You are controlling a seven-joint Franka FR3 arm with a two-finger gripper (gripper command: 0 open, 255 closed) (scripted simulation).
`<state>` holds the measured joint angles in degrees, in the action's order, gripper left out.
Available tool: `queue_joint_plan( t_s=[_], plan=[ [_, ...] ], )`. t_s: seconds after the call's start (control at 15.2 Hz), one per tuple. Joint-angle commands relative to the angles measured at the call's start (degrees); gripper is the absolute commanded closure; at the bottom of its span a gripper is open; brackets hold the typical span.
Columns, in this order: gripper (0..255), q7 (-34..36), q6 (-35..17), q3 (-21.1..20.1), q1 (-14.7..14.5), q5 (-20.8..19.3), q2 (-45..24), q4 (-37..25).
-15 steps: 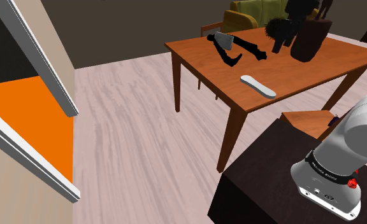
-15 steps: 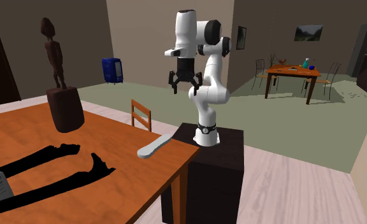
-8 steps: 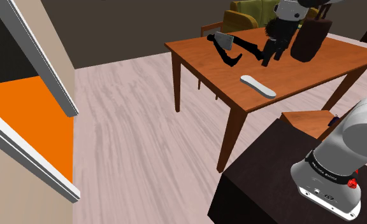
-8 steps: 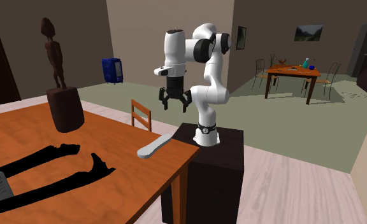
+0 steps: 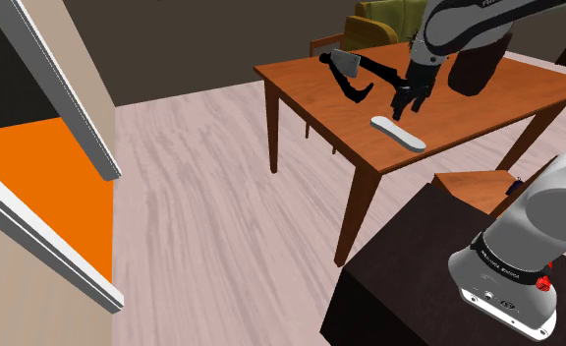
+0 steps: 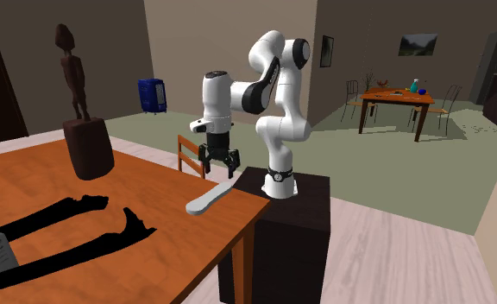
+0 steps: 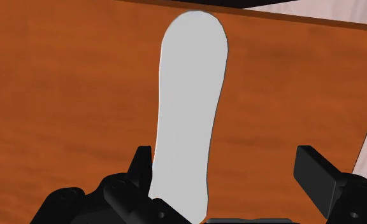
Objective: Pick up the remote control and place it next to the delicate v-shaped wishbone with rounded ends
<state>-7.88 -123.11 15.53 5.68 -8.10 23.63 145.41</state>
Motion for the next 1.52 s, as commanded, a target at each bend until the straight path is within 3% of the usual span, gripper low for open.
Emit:
queue_joint_plan(
  t_s=[0.0,0.13,0.59,1.19,1.25,1.45],
  plan=[
    [0,-0.32,-3.35,1.13,0.30,0.18,-3.68,-0.32],
    [0,-0.96,-6.66,2.33,0.56,0.63,-7.54,-0.74],
    [0,-1.65,-12.93,3.05,0.34,1.35,-11.52,1.62],
    [0,-1.72,-13.44,3.10,0.32,1.43,-11.88,1.79],
    [255,-1.72,-13.44,3.10,0.32,1.43,-11.88,1.79],
    [255,-1.72,-13.43,3.10,0.32,1.43,-11.87,1.79]
  ],
)
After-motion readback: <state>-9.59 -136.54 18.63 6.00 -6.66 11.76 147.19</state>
